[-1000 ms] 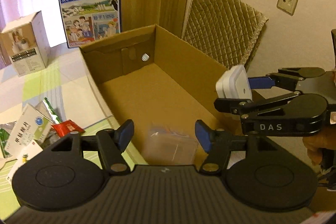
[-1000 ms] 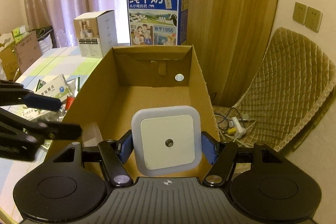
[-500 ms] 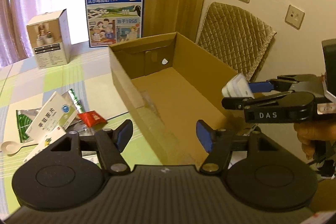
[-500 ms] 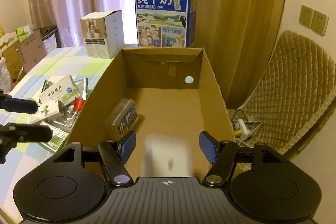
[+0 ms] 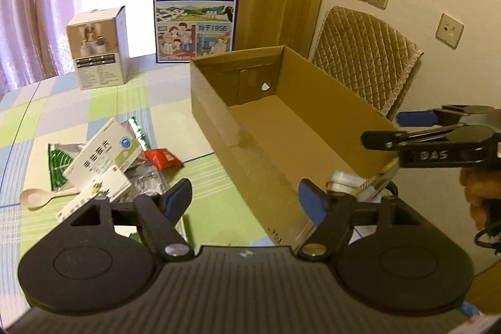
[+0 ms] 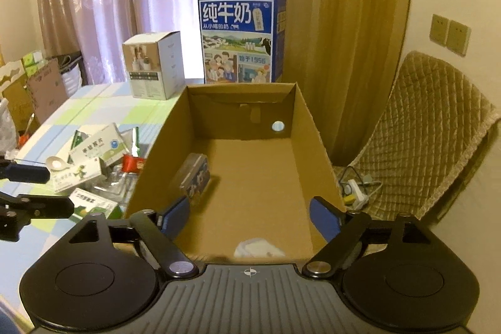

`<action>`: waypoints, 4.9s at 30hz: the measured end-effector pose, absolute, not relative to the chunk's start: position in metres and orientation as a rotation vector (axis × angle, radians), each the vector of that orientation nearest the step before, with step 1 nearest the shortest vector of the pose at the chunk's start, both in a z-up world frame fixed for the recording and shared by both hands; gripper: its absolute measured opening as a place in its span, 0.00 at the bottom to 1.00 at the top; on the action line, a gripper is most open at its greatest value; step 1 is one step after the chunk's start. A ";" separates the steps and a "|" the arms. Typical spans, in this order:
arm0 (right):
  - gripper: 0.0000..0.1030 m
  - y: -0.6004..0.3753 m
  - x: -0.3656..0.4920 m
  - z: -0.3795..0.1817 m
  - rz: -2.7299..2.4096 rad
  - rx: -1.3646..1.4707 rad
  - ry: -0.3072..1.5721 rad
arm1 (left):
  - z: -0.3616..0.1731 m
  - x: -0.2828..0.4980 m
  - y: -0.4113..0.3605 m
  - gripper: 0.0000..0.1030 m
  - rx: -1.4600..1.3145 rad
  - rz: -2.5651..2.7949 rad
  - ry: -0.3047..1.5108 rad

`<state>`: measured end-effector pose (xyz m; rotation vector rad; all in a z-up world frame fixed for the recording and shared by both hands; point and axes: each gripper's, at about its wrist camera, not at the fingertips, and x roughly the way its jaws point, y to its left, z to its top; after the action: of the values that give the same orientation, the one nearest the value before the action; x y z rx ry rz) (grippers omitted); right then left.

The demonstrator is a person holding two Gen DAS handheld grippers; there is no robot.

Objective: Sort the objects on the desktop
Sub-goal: 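Carry both items to the cardboard box and release them inside, then move both tools back over the table items, then grasp the green spray box with the right tool while the left tool grasps the parrot ointment box, then lift both boxes and carry them toward the cardboard box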

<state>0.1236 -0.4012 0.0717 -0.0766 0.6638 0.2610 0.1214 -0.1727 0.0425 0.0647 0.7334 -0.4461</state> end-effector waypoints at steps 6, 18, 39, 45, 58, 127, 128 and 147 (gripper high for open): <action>0.84 -0.396 0.091 0.074 0.292 -0.017 0.680 | 0.039 0.103 -0.149 0.74 0.028 -0.410 0.747; 0.89 -0.339 0.043 0.083 0.410 -0.035 0.698 | 0.037 0.066 -0.103 0.78 -0.024 -0.348 0.757; 0.94 -0.262 0.025 0.053 0.594 -0.140 0.777 | 0.034 0.017 -0.008 0.95 -0.018 -0.204 0.771; 0.94 -0.242 0.029 0.046 0.669 -0.248 0.761 | 0.028 0.023 0.004 0.95 0.026 -0.209 0.780; 0.94 -0.196 0.071 0.020 0.872 -0.658 0.662 | 0.011 0.064 0.007 0.95 0.346 -0.400 0.784; 0.52 -0.135 0.133 -0.058 0.925 -0.752 1.135 | -0.059 0.132 -0.001 0.32 0.509 -0.611 0.959; 0.53 -0.137 0.132 -0.058 0.920 -0.750 1.135 | -0.061 0.129 0.000 0.32 0.495 -0.607 0.967; 0.52 -0.132 0.153 -0.078 0.902 -0.610 1.150 | -0.092 0.153 -0.008 0.32 0.376 -0.569 1.021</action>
<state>0.1527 -0.1324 -0.0775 -0.6104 1.1499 0.9023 0.1526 -0.0077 -0.0918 0.3763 1.0210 -0.5688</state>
